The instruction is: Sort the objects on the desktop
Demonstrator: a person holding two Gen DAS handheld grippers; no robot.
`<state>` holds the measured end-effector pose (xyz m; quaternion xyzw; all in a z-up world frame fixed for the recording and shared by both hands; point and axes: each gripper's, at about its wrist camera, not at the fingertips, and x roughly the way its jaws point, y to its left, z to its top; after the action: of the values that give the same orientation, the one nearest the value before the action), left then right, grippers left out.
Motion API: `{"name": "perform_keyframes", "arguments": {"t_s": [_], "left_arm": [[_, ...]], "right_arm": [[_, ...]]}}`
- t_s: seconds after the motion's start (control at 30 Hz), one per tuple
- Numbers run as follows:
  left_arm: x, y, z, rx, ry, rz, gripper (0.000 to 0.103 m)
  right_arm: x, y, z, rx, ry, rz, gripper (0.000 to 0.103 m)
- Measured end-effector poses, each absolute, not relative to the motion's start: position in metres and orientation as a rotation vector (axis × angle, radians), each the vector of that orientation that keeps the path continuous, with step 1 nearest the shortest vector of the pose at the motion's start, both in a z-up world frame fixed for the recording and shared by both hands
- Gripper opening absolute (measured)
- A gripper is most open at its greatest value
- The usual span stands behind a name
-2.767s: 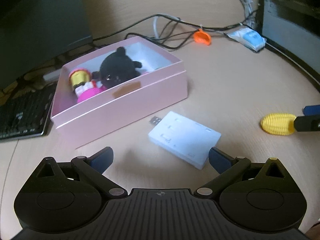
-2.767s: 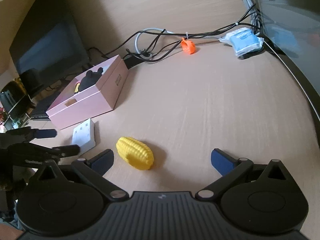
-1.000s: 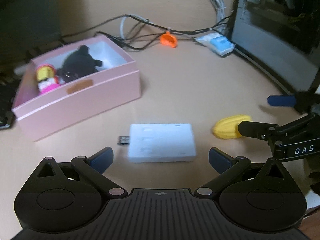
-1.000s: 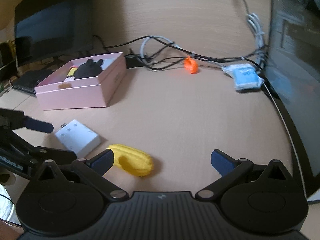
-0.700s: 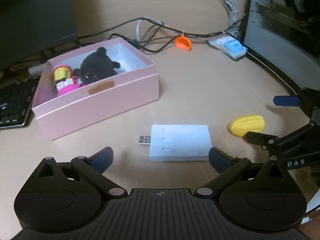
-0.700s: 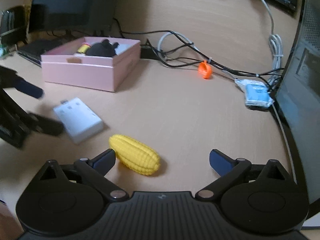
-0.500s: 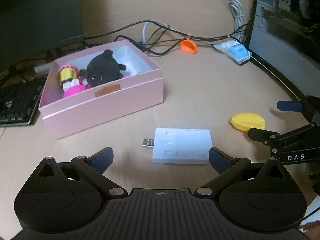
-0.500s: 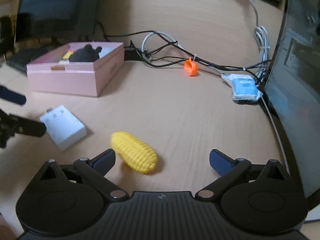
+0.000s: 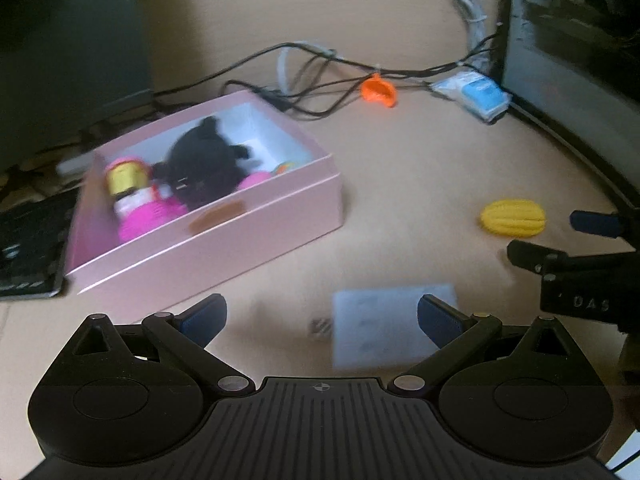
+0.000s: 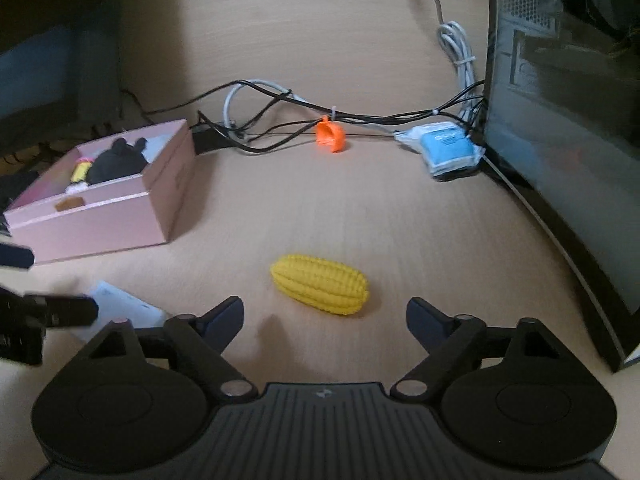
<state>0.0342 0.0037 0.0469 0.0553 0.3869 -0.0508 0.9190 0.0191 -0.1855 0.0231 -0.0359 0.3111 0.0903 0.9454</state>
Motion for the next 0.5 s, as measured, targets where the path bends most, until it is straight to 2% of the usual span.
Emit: {"name": "perform_keyframes", "arguments": {"t_s": [0.17, 0.5], "left_arm": [[0.054, -0.013, 0.044, 0.125, 0.758, -0.203, 0.103], [0.06, -0.007, 0.049, 0.139, 0.757, -0.23, 0.103]], "right_arm": [[0.031, -0.205, 0.021, -0.034, 0.648, 0.117, 0.073], [0.035, -0.212, 0.025, -0.013, 0.647, -0.009, 0.073]]}}
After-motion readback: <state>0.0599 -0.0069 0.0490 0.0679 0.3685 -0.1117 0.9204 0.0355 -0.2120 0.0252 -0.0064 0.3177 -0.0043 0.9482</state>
